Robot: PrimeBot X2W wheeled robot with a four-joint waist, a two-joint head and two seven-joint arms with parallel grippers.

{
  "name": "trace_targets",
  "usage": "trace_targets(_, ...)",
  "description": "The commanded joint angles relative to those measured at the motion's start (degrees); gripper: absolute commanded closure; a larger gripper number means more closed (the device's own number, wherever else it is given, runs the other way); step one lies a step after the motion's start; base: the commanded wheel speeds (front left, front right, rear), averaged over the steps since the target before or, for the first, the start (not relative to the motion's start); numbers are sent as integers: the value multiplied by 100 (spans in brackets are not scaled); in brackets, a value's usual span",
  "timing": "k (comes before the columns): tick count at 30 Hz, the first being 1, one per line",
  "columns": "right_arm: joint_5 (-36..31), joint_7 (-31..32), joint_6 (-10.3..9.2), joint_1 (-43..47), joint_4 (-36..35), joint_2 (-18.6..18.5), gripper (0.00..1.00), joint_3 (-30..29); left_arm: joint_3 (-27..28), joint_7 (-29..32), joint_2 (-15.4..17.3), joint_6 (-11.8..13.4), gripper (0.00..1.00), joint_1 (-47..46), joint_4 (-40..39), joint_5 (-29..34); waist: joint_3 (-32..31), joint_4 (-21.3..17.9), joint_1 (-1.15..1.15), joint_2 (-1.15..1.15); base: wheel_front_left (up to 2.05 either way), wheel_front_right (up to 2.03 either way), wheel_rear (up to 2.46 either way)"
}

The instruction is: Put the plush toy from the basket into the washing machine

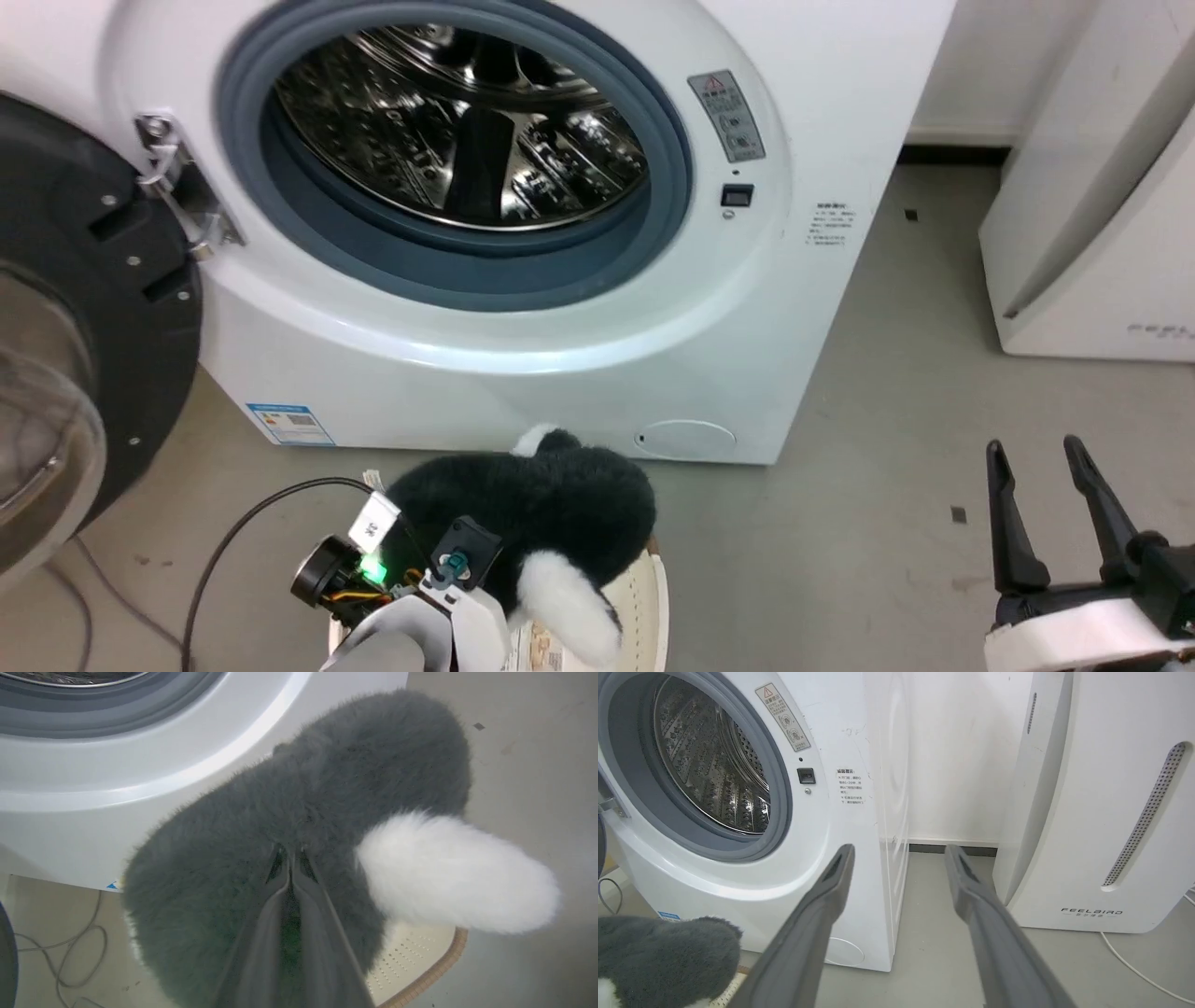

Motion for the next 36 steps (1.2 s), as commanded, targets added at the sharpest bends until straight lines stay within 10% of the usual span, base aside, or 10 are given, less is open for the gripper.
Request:
trace_targets(1, -45, -24, -5, 113, 9, -5, 0, -14, 79, -38, 71, 102, 100, 72, -197, 51, -93, 64, 1, 0, 0, 0, 0)
trace_targets(22, -26, -24, -5, 172, 6, -5, 0, 59, 1464, -39, 680, 972, 100, 248, -2343, 604, -154, -32, 1, 0, 0, 0, 0)
trace_targets(36, -9, -24, -5, -301, -93, -5, 0, 151, 2711, -39, 771, 838, 100, -444, -2677, 1017, 668, -503, 1, 0, 0, 0, 0)
